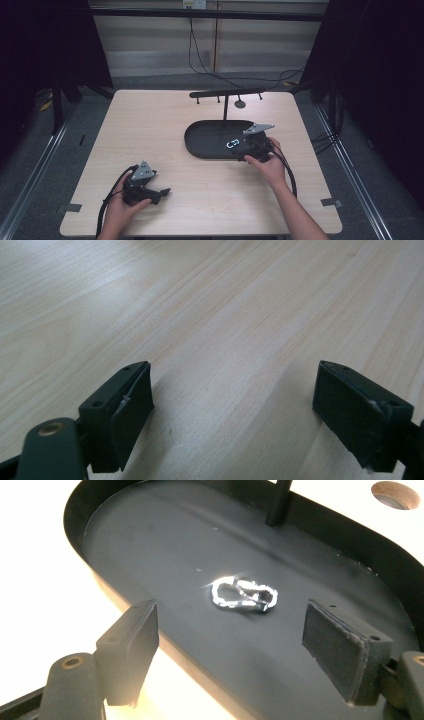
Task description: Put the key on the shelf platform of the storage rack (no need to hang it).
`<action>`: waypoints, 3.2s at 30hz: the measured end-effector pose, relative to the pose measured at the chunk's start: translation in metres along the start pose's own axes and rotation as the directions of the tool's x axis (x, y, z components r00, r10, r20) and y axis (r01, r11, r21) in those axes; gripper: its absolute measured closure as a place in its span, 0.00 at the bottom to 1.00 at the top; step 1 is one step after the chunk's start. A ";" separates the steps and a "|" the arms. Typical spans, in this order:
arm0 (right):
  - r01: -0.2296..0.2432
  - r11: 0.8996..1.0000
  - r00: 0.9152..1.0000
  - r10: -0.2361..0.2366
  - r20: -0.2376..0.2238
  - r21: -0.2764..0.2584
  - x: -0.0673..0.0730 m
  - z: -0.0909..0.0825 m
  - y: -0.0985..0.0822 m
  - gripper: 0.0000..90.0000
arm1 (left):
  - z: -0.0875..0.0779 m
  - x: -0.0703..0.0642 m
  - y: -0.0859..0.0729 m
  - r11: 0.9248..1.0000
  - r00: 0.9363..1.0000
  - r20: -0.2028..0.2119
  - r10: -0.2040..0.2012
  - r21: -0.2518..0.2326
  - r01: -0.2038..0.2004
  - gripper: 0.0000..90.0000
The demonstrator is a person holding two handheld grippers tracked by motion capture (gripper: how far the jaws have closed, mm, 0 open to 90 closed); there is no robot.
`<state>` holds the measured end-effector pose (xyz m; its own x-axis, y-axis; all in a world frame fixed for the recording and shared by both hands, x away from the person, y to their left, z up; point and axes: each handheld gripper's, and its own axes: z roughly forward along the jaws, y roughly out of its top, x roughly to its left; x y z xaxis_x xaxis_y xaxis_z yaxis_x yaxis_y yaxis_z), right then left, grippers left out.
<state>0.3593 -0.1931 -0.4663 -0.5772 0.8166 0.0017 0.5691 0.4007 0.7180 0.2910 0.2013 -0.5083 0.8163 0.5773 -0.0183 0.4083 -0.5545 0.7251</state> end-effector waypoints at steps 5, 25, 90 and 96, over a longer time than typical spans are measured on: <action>-0.004 1.000 1.000 0.004 -0.004 -0.001 0.001 -0.005 -0.006 0.25 | 0.000 0.000 0.000 1.000 1.000 0.000 -0.001 0.001 0.001 0.18; -0.020 1.000 0.999 0.020 -0.027 -0.021 0.003 -0.024 -0.028 0.25 | 0.000 0.000 0.000 1.000 1.000 0.000 0.001 -0.001 -0.001 0.18; -0.111 0.993 0.994 0.111 -0.015 -0.024 -0.014 -0.063 -0.117 0.25 | 0.000 0.000 0.000 1.000 1.000 -0.001 0.000 -0.001 0.000 0.18; -0.115 0.993 0.993 0.115 -0.007 -0.030 -0.017 -0.068 -0.125 0.25 | 0.000 0.000 0.000 1.000 1.000 0.000 0.000 -0.001 0.000 0.18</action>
<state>0.2582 -0.2853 -0.5090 -0.5120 0.8544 0.0888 0.6139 0.2917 0.7335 0.2911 0.2012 -0.5083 0.8163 0.5773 -0.0181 0.4078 -0.5538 0.7259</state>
